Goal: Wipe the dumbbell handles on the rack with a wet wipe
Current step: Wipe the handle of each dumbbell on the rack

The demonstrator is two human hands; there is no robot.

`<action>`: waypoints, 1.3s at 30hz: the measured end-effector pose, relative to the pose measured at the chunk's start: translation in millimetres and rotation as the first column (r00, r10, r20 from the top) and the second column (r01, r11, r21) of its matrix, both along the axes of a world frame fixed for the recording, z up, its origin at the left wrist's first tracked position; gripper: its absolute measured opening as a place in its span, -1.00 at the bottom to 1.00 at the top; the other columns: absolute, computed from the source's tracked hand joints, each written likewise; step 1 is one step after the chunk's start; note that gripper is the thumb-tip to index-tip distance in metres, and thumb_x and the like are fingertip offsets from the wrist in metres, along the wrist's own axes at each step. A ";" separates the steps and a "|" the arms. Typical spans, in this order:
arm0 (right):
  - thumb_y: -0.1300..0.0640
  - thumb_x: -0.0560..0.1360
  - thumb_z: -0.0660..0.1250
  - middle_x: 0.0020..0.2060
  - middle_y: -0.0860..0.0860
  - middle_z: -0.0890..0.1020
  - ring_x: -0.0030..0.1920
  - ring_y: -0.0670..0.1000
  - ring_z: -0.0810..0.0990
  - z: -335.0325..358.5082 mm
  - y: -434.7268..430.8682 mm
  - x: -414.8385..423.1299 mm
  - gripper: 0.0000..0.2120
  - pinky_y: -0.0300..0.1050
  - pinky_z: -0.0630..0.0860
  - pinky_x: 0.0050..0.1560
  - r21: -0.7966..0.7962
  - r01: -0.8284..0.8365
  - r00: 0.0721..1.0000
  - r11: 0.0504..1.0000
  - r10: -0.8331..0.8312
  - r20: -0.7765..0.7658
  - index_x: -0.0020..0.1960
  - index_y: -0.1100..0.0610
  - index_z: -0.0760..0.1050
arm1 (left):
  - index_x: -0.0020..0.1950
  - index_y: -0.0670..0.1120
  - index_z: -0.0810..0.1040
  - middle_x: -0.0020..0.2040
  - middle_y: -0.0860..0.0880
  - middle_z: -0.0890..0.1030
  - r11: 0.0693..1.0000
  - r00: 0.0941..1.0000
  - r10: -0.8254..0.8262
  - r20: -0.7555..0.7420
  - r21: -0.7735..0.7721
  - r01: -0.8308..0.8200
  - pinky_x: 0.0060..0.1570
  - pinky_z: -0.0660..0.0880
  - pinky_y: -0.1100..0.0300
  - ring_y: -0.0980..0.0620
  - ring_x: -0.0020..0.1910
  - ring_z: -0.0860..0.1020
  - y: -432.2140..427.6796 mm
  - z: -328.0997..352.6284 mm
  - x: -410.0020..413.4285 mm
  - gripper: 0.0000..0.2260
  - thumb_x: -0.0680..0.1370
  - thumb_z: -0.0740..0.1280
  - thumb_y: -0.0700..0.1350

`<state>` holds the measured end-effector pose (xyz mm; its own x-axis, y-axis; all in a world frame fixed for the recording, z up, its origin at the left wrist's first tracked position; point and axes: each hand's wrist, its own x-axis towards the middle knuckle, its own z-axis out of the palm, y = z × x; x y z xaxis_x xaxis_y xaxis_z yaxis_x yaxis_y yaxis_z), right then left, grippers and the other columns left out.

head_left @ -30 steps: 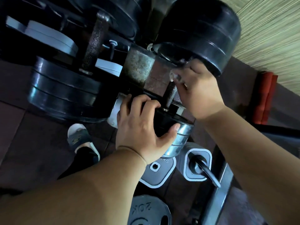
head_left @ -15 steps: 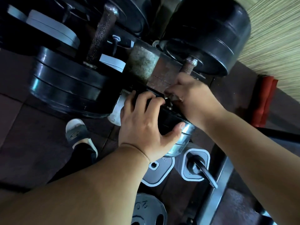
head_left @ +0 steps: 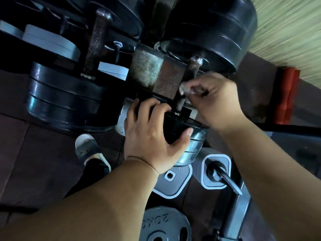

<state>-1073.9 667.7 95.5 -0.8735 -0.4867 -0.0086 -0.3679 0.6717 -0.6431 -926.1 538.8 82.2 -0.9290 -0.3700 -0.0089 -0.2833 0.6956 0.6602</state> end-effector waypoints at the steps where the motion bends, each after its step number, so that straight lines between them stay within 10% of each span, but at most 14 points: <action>1: 0.23 0.44 0.45 -0.16 -0.03 0.69 -0.17 -0.12 0.63 -0.2 0.0 -3.4 -0.85 -0.32 0.54 -0.07 -0.010 0.134 0.991 0.991 -0.134 0.000 -0.06 0.01 0.71 | 0.19 -0.11 0.61 0.26 -0.11 0.56 1.000 1.000 -0.007 -0.010 -0.007 0.007 0.34 0.40 -0.26 -0.29 0.30 0.50 -0.2 0.0 -0.3 -0.46 0.47 0.34 0.30; 5: 0.20 0.44 0.47 -0.30 -0.13 0.67 -0.32 -0.23 0.61 -6.3 -12.8 4.0 -0.90 -0.26 0.54 -0.21 -0.068 0.526 0.837 0.848 -0.501 0.219 -0.12 0.01 0.64 | 0.17 -0.15 0.61 0.21 -0.13 0.57 0.999 0.998 -0.041 -0.049 -0.038 0.039 0.37 0.38 -0.24 -0.17 0.26 0.51 -2.1 -1.4 -1.1 -0.48 0.47 0.35 0.26; 9: 0.21 0.47 0.50 -0.35 0.09 0.71 -0.45 -0.04 0.58 -3.7 -13.5 25.2 -0.92 -0.17 0.52 -0.40 -0.062 0.602 0.659 0.796 -0.451 0.602 -0.13 0.21 0.62 | 0.18 -0.13 0.59 0.24 -0.11 0.56 0.998 0.998 -0.059 -0.018 -0.038 0.059 0.38 0.37 -0.17 -0.20 0.29 0.52 -4.7 -0.9 -1.8 -0.48 0.46 0.35 0.26; 16: 0.34 0.43 0.47 -0.44 0.01 0.61 -0.59 -0.17 0.50 -1.7 -22.3 -0.5 -0.88 -0.34 0.42 -0.53 -0.126 0.778 0.575 0.616 -0.615 0.539 -0.19 0.14 0.63 | 0.23 -0.09 0.58 0.29 -0.07 0.54 0.999 0.999 -0.035 -0.021 0.017 0.035 0.37 0.40 -0.15 -0.19 0.31 0.49 -1.8 0.1 0.5 -0.49 0.45 0.36 0.25; 23: 0.14 0.40 0.54 -0.45 -0.02 0.65 -0.51 -0.20 0.49 4.1 -9.8 20.5 -0.91 -0.28 0.43 -0.40 0.085 0.360 0.746 0.929 -0.342 0.571 -0.24 0.10 0.66 | 0.26 -0.08 0.57 0.30 -0.04 0.53 0.999 0.999 -0.043 -0.006 0.025 0.043 0.34 0.41 -0.18 -0.16 0.33 0.48 -0.4 0.0 1.4 -0.48 0.48 0.34 0.26; 31: 0.08 0.40 0.55 -0.43 -0.02 0.67 -0.44 -0.08 0.61 -13.6 -25.5 -10.2 -0.88 -0.20 0.58 -0.33 -0.191 0.751 0.646 0.632 -0.641 0.415 -0.21 0.10 0.66 | 0.26 -0.10 0.57 0.29 -0.04 0.54 0.999 0.999 -0.047 -0.010 0.004 0.047 0.31 0.42 -0.18 -0.17 0.30 0.50 -0.6 -1.3 1.1 -0.49 0.49 0.33 0.24; 39: 0.10 0.38 0.60 -0.42 0.06 0.69 -0.48 -0.08 0.61 -9.5 -3.5 10.5 -0.85 -0.30 0.47 -0.42 -0.004 0.550 0.680 0.835 -0.445 0.583 -0.26 0.12 0.65 | 0.26 -0.11 0.57 0.29 -0.05 0.54 0.999 0.999 -0.048 -0.018 0.003 0.048 0.32 0.43 -0.17 -0.15 0.31 0.50 -0.1 -0.5 1.6 -0.49 0.50 0.33 0.24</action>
<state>-1063.4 664.2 86.0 -0.8574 -0.0202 -0.5142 0.4314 0.5167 -0.7396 -924.6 538.7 81.6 -0.9458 -0.3248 0.0070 -0.2375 0.7061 0.6671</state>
